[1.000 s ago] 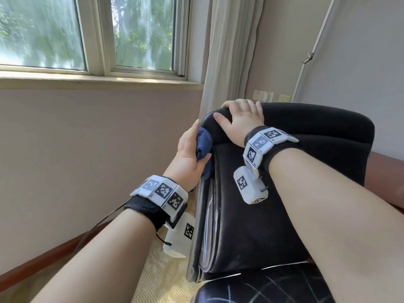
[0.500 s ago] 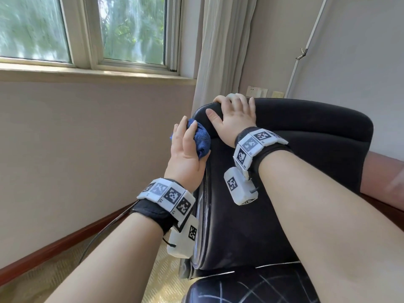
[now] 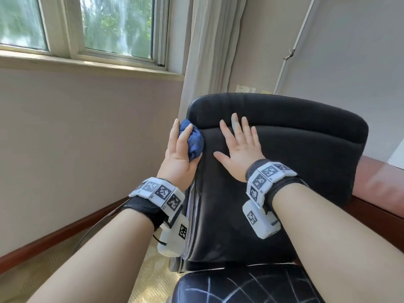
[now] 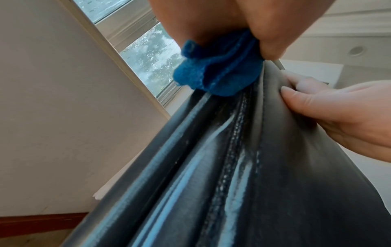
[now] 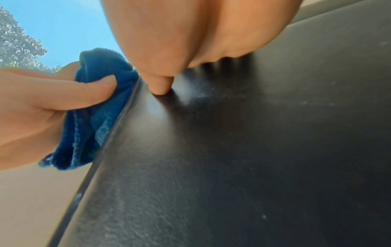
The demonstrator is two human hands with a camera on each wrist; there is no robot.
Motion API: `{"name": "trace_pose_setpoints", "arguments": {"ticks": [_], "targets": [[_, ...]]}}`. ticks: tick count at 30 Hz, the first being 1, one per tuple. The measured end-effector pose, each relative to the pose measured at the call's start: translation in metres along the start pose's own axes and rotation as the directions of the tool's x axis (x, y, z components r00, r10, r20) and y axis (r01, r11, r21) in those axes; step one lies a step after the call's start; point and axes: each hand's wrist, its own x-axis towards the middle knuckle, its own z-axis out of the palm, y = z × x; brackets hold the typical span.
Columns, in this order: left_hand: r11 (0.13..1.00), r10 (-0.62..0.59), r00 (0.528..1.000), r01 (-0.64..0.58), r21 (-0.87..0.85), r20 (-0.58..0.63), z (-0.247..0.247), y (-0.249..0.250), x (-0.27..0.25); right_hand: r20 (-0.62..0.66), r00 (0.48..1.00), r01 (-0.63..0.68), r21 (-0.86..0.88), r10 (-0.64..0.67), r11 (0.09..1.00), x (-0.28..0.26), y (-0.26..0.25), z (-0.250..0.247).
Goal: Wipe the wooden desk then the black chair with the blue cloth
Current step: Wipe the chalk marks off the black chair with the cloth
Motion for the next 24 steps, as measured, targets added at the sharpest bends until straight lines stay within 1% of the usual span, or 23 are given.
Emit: {"name": "trace_pose_setpoints", "arguments": {"ticks": [3,6,10,14,16,19,20,22,23,24], "targets": [[1.0,0.008,1.0,-0.008,0.005,0.0,0.0,-0.004,0.001,0.005,1.0,-0.023,-0.001,0.023,1.0,0.003,-0.005,0.005],[0.997,0.031,0.999,-0.032,0.075,0.015,0.002,-0.006,-0.001,-0.003,1.0,-0.03,-0.005,0.03,1.0,0.004,-0.005,0.008],[0.976,0.055,0.994,-0.074,0.206,0.096,0.012,-0.013,-0.027,-0.01,0.999,-0.052,-0.003,0.052,0.999,0.004,-0.009,0.008],[0.976,0.063,0.991,-0.087,0.201,0.12,0.011,-0.021,-0.042,-0.013,0.997,-0.073,0.029,0.073,0.997,0.002,-0.013,0.008],[0.97,0.067,0.981,-0.107,0.217,0.183,0.005,-0.019,-0.042,-0.008,0.997,-0.082,0.042,0.082,0.996,0.0,-0.013,0.006],[0.957,0.037,0.942,-0.13,0.261,0.333,-0.007,-0.019,-0.051,0.01,0.996,-0.084,0.039,0.084,0.996,-0.002,-0.013,0.004],[0.95,0.003,0.92,-0.125,0.286,0.393,-0.012,-0.021,-0.056,0.012,0.996,-0.086,0.038,0.086,0.996,-0.003,-0.013,0.004],[0.937,-0.089,0.855,-0.101,0.333,0.511,-0.023,-0.027,-0.065,0.017,0.996,-0.09,0.042,0.09,0.995,-0.004,-0.015,0.002],[0.937,-0.122,0.828,-0.086,0.34,0.547,-0.028,-0.03,-0.068,0.018,0.996,-0.091,0.047,0.09,0.995,-0.005,-0.016,0.002],[0.945,-0.127,0.823,-0.069,0.32,0.553,-0.033,-0.029,-0.069,0.017,0.996,-0.088,0.049,0.087,0.995,-0.006,-0.016,0.001]]}}
